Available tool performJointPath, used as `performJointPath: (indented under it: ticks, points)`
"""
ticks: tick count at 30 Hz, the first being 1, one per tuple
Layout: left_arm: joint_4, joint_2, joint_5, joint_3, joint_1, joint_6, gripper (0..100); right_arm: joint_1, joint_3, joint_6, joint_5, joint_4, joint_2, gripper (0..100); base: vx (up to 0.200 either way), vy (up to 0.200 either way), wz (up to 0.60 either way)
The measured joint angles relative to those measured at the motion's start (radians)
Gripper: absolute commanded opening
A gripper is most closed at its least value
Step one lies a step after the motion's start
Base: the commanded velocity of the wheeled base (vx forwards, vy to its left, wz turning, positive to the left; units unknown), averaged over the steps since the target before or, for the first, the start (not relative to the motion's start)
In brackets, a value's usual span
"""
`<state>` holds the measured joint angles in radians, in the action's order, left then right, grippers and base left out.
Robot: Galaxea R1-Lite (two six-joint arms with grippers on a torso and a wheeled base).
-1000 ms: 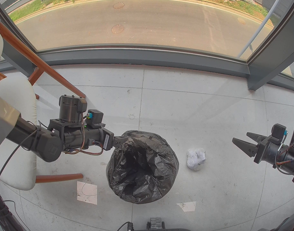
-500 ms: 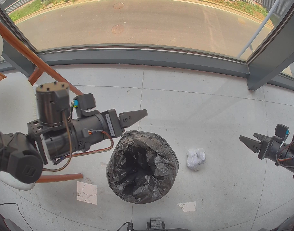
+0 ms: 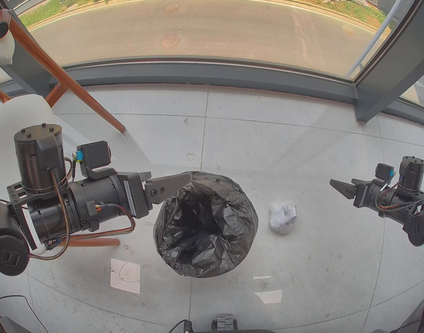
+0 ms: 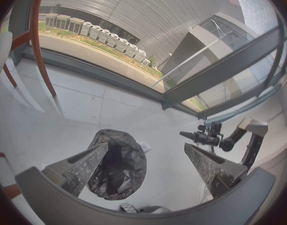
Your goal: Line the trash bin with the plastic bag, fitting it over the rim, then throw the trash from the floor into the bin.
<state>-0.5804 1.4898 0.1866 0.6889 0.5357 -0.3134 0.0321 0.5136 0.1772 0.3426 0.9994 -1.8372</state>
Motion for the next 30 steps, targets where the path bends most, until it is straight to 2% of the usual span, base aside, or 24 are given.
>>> performJointPath:
  ticks: [4, 9, 14, 21, 26, 30]
  points:
    - [0.036, -0.011, 0.023, -0.004, -0.001, 0.078, 100, -0.008, 0.054, -0.004, -0.011, 0.000, -0.065, 100, -0.200, 0.000, 0.00]
    - [0.047, -0.023, 0.036, -0.006, 0.000, 0.107, 100, -0.011, 0.085, -0.004, -0.016, 0.000, -0.127, 100, -0.200, 0.000, 0.00]
    - [0.044, -0.041, 0.032, -0.017, -0.001, 0.134, 100, -0.007, 0.104, -0.010, -0.016, 0.031, -0.187, 100, 0.000, 0.000, 0.00]
    - [0.043, -0.077, 0.026, -0.050, -0.019, 0.146, 100, -0.001, 0.151, -0.079, -0.017, 0.197, -0.319, 100, 0.000, 0.000, 0.00]
    - [0.050, -0.114, 0.023, -0.090, -0.058, 0.146, 100, 0.021, 0.226, -0.108, -0.024, 0.233, -0.405, 100, 0.000, -0.200, 0.00]
    - [0.049, -0.140, 0.023, -0.116, -0.084, 0.148, 100, 0.044, 0.312, -0.114, -0.036, 0.210, -0.464, 100, 0.000, -0.200, 0.00]
